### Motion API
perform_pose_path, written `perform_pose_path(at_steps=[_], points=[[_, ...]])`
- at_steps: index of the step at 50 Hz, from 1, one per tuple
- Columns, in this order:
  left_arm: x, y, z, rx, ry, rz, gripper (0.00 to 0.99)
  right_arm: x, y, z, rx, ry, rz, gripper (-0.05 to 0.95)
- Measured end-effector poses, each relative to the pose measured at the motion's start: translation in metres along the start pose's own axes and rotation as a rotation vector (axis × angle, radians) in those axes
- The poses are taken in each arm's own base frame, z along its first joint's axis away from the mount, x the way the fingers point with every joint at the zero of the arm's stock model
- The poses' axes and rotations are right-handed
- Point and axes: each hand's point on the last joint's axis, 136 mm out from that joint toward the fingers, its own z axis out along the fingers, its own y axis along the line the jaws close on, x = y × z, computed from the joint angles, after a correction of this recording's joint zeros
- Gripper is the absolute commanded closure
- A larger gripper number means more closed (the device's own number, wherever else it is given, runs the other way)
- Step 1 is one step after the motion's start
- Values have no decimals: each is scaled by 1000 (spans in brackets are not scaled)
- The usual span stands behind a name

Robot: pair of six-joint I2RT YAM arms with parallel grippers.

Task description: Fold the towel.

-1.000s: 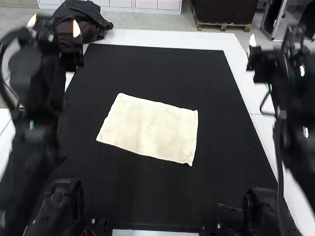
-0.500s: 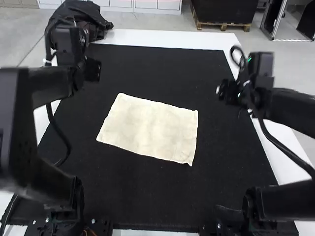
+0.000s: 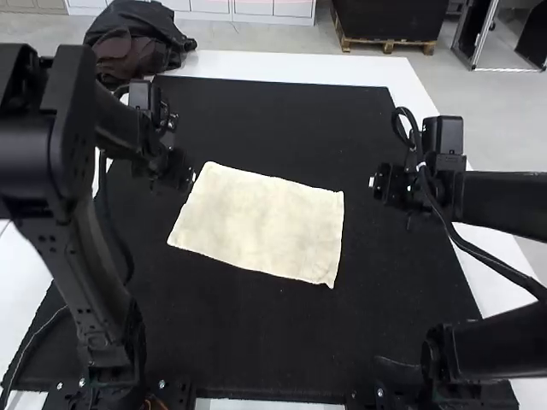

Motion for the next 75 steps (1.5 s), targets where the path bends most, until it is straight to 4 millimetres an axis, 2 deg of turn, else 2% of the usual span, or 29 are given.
perform_pose_path(at_steps=[9, 14, 21, 34, 48, 55, 60, 68, 75], points=[[-14, -4, 17, 51, -5, -2, 38, 13, 22, 8, -75, 48, -26, -7], [-11, -6, 29, 71, 14, -5, 38, 24, 34, 17, -106, 84, -41, -5], [-2, -8, 48, 86, 41, -13, 38, 35, 39, 30, -123, 124, -43, -3], [-9, -5, 69, 91, 30, -27, 39, 18, 45, 54, -139, 114, -32, -3], [-7, -11, 93, 112, 59, -43, 39, 25, 44, 82, -138, 159, -24, -3], [-11, -22, 95, 129, 57, -31, 39, 29, 45, 94, -140, 176, -22, -3], [-21, -28, 95, 137, 36, -23, 39, 31, 51, 100, -150, 188, -26, -5], [-33, -27, 96, 135, 14, -21, 39, 29, 61, 107, -171, 182, -31, -3], [-24, -29, 105, 140, 38, -27, 39, 32, 63, 113, -176, 188, -22, -3]])
